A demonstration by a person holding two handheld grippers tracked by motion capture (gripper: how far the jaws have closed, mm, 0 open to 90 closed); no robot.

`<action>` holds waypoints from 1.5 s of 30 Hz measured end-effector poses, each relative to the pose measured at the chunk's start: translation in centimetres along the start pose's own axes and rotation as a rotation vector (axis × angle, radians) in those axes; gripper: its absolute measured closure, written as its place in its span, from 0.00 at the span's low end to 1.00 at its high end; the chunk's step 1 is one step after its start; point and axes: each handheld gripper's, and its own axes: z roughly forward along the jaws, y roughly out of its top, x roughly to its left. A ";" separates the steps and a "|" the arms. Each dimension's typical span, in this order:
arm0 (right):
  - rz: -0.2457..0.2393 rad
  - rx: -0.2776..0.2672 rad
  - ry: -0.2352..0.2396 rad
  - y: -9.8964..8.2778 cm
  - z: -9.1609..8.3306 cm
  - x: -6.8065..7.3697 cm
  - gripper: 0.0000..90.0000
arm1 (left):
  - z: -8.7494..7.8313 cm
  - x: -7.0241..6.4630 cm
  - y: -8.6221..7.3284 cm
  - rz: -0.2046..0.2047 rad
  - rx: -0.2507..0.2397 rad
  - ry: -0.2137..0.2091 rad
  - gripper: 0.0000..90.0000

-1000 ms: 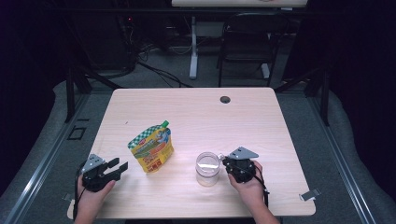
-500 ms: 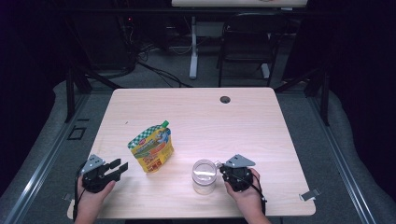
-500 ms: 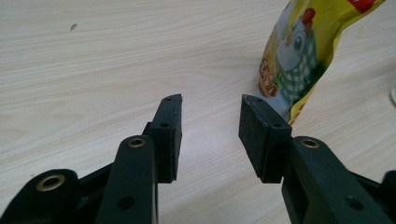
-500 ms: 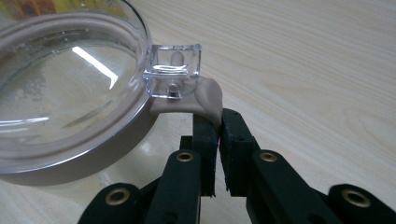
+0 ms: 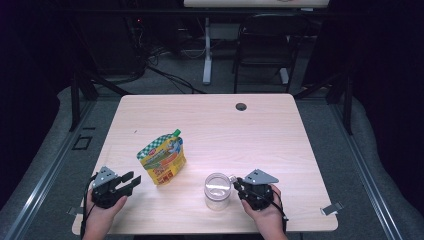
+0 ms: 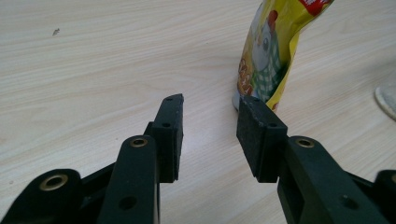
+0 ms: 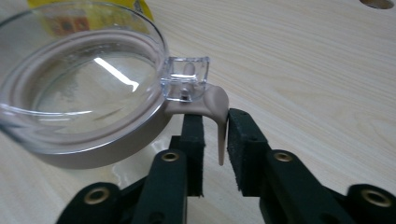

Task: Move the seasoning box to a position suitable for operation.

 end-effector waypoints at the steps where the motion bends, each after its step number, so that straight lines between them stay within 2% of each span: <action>1: 0.000 0.000 0.000 0.0 0.0 0.0 0.84 | 0.0 0.0 0.0 0.000 0.000 0.000 0.67; 2: -0.009 -0.001 0.006 0.0 -0.4 -0.1 0.82 | -0.2 0.0 0.1 -0.013 -0.007 0.006 0.67; 5: -0.025 -0.001 0.029 0.0 -0.8 -0.1 0.79 | -0.7 -0.2 0.3 -0.018 -0.012 0.013 0.68; 8: -0.057 -0.001 0.022 0.0 -1.1 -0.1 0.74 | -1.2 -0.4 0.6 -0.018 0.001 -0.002 0.72; 11: -0.055 0.003 0.017 0.1 -1.2 0.0 0.71 | -1.3 -0.6 0.8 -0.027 -0.002 -0.009 0.73; 13: -0.046 0.007 0.017 0.3 -1.4 0.0 0.69 | -1.4 -0.9 0.9 -0.023 0.005 -0.014 0.73; 15: -0.035 0.011 0.016 0.4 -1.6 -0.1 0.69 | -1.8 -1.7 0.9 0.015 0.019 -0.046 0.76; 18: -0.030 0.012 0.028 0.5 -2.1 -0.2 0.76 | -2.2 -2.6 1.1 0.034 0.032 -0.071 0.79; 21: -0.028 0.005 0.021 0.5 -2.4 -0.2 0.80 | -2.4 -3.1 1.1 0.039 0.027 -0.070 0.79; 23: -0.025 -0.002 0.012 0.5 -2.5 -0.2 0.84 | -2.7 -3.4 1.0 0.017 0.006 -0.091 0.79; 25: -0.015 -0.007 0.011 0.6 -2.7 -0.3 0.86 | -2.7 -3.6 1.0 0.014 0.003 -0.106 0.79; 30: 0.009 -0.023 0.020 0.7 -3.0 -0.8 0.94 | -2.1 -4.6 0.9 0.055 0.022 -0.113 0.82; 38: 0.012 -0.037 0.018 0.9 -3.2 -0.8 1.00 | -1.6 -5.6 0.9 0.094 0.042 -0.142 0.86; 45: 0.014 -0.070 0.007 1.1 -3.4 -0.8 1.00 | -0.8 -6.4 1.0 0.100 0.063 -0.167 0.88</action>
